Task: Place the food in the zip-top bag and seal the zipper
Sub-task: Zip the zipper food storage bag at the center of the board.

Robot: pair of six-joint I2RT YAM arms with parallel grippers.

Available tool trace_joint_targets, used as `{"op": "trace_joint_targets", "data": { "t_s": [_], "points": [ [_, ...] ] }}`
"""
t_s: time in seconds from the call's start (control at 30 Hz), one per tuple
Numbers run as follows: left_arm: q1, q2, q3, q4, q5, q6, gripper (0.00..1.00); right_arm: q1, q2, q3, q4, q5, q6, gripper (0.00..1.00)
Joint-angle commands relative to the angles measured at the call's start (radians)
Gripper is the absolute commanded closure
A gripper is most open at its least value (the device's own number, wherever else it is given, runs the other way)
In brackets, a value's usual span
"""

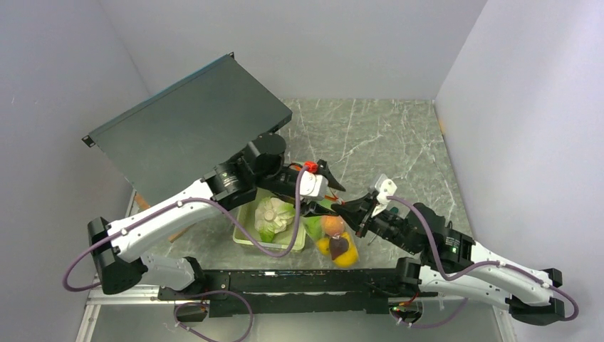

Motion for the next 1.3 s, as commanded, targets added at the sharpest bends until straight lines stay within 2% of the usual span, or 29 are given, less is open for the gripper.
{"op": "trace_joint_targets", "data": {
  "t_s": [0.0,0.1,0.33,0.73,0.8,0.9,1.0,1.13,1.27],
  "points": [
    [-0.001,0.012,0.041,-0.062,0.113,-0.003,0.42,0.001,0.019,0.051,0.035,-0.045,-0.033,1.00],
    [0.005,-0.007,-0.005,-0.031,0.128,-0.007,0.51,0.002,0.037,0.054,0.035,-0.048,-0.038,1.00],
    [0.028,-0.038,-0.060,-0.016,0.145,-0.005,0.64,0.002,0.047,0.056,0.031,-0.056,-0.040,1.00],
    [0.042,-0.019,-0.048,-0.029,0.125,-0.013,0.85,0.001,0.061,0.062,0.039,-0.083,-0.044,1.00],
    [0.042,-0.014,-0.047,-0.039,0.124,-0.005,0.83,0.001,0.056,0.061,0.045,-0.082,-0.042,1.00],
    [0.042,-0.006,-0.046,-0.038,0.127,-0.012,0.73,0.001,0.044,0.059,0.050,-0.080,-0.038,1.00],
    [0.042,0.000,-0.045,-0.046,0.137,-0.008,0.69,0.001,0.040,0.061,0.040,-0.076,-0.038,1.00],
    [0.042,0.007,-0.039,-0.053,0.136,-0.008,0.71,0.001,0.034,0.056,0.037,-0.079,-0.034,1.00],
    [0.042,0.013,-0.032,-0.048,0.131,-0.016,0.83,0.001,0.040,0.057,0.037,-0.087,-0.034,1.00]
  ]
}}
